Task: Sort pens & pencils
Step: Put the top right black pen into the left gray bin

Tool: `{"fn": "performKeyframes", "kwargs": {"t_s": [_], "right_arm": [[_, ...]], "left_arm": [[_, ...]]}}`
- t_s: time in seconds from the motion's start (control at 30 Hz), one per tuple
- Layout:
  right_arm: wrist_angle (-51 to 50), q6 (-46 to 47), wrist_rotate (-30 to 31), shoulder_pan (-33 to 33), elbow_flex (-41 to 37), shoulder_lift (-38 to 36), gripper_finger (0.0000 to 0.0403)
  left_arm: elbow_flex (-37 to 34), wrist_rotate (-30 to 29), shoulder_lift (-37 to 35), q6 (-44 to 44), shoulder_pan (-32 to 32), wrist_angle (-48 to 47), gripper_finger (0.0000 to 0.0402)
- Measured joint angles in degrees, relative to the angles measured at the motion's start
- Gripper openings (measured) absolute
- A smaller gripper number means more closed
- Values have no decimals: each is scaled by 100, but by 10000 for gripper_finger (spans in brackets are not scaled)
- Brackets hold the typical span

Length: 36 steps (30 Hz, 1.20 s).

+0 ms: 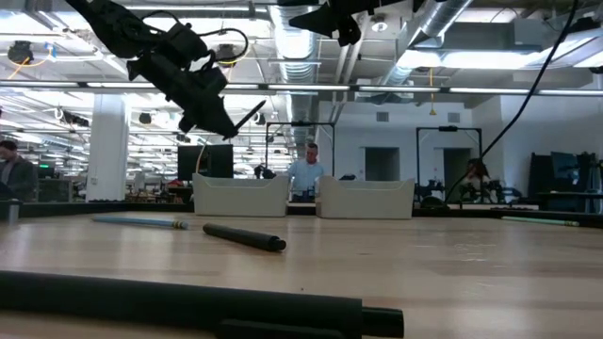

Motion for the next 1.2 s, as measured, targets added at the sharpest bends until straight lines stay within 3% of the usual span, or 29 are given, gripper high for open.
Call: {"fn": "performKeyframes", "kwargs": {"t_s": [0.3, 0.57, 0.87, 1.2], "right_arm": [[100, 2, 0, 0, 0, 0, 260], [88, 252, 0, 4, 0, 0, 260], [85, 257, 0, 50, 0, 0, 260], [65, 256, 0, 50, 0, 0, 260]], "left_arm": [[0, -328, 59, 588, -2, -159, 52], [-4, -407, 970, 871, -8, -174, 52], [12, -604, 1775, 792, -8, -81, 52], [-7, -842, 1833, 74, -4, -36, 62]]}}
